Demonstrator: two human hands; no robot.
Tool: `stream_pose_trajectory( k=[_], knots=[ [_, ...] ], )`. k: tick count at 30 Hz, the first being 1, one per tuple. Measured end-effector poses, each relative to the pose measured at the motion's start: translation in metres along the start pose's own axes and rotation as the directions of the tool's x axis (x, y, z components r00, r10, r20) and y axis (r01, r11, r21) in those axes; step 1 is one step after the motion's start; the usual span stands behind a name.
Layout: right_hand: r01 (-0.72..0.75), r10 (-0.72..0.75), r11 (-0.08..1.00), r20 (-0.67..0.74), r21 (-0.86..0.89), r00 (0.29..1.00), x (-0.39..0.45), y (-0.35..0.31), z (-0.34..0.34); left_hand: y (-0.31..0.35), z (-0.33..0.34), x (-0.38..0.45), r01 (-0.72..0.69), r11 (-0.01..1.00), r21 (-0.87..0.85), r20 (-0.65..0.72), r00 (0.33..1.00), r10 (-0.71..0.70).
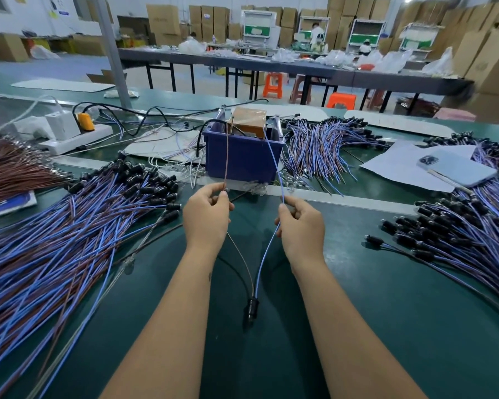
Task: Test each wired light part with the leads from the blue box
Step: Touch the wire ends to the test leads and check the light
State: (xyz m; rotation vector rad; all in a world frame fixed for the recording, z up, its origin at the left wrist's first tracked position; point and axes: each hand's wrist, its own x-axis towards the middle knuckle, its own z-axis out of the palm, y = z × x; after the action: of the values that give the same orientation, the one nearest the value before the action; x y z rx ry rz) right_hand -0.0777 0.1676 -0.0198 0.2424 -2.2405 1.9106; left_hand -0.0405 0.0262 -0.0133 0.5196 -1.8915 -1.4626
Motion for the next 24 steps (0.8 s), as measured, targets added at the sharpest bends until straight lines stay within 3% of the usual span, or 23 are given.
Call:
stream_pose_trajectory(
  k=[24],
  knots=[
    [-0.062, 0.062, 0.998, -0.027, 0.010, 0.998, -0.0047, -0.0052, -0.0036, -0.0028, 0.0029, 0.0011, 0.078, 0.995, 0.069, 0.043, 0.996, -0.082]
  ],
)
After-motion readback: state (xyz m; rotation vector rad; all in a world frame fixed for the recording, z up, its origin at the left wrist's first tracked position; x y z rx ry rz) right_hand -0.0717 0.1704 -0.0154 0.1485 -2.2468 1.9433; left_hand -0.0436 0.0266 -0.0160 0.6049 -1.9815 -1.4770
